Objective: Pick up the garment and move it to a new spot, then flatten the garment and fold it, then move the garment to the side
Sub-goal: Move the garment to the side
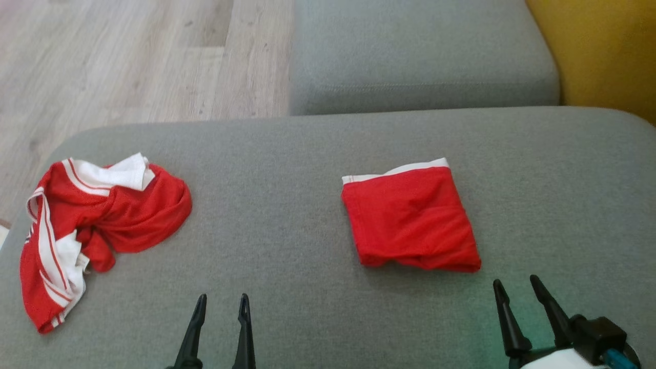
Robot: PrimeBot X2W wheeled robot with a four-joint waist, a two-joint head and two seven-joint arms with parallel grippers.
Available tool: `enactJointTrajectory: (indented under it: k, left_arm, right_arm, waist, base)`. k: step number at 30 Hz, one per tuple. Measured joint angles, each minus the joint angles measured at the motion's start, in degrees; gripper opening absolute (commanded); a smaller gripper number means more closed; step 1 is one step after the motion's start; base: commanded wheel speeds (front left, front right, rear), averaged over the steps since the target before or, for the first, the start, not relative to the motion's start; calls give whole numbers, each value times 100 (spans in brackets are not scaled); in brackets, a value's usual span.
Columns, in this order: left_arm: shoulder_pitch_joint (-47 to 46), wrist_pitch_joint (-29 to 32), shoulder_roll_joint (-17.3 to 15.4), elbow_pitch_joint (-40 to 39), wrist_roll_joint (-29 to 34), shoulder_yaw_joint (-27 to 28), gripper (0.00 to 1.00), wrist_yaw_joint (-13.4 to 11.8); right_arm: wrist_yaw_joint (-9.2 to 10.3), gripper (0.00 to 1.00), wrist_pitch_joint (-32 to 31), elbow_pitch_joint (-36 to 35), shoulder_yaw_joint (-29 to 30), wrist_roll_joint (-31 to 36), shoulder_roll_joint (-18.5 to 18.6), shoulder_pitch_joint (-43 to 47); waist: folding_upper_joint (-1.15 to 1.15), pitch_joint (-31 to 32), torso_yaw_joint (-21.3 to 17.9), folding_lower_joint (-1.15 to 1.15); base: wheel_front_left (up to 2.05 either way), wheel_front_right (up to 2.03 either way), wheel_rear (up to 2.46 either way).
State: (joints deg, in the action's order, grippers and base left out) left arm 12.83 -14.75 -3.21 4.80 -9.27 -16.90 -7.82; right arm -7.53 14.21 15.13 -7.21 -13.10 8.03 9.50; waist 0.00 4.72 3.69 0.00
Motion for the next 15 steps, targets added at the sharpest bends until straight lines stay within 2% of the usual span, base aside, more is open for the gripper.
enactJointTrajectory:
  k: [9,12,15]
  left_arm:
    - [-124,0,0,-114,-32,-143,100,-131]
    - [-293,0,1,-189,-32,-214,100,-178]
    - [-571,0,2,-248,-32,-310,100,-210]
  right_arm:
    - [0,100,0,328,-3,-118,255,-498]
    - [0,100,-18,713,-177,-417,471,-1116]
    - [0,100,-346,1065,-280,-766,708,-1726]
  waist:
    - [0,-423,155,0]
    - [0,-721,214,0]
    - [0,-976,264,2]
  base:
    - [0,0,0]
    - [0,0,0]
    - [0,0,0]
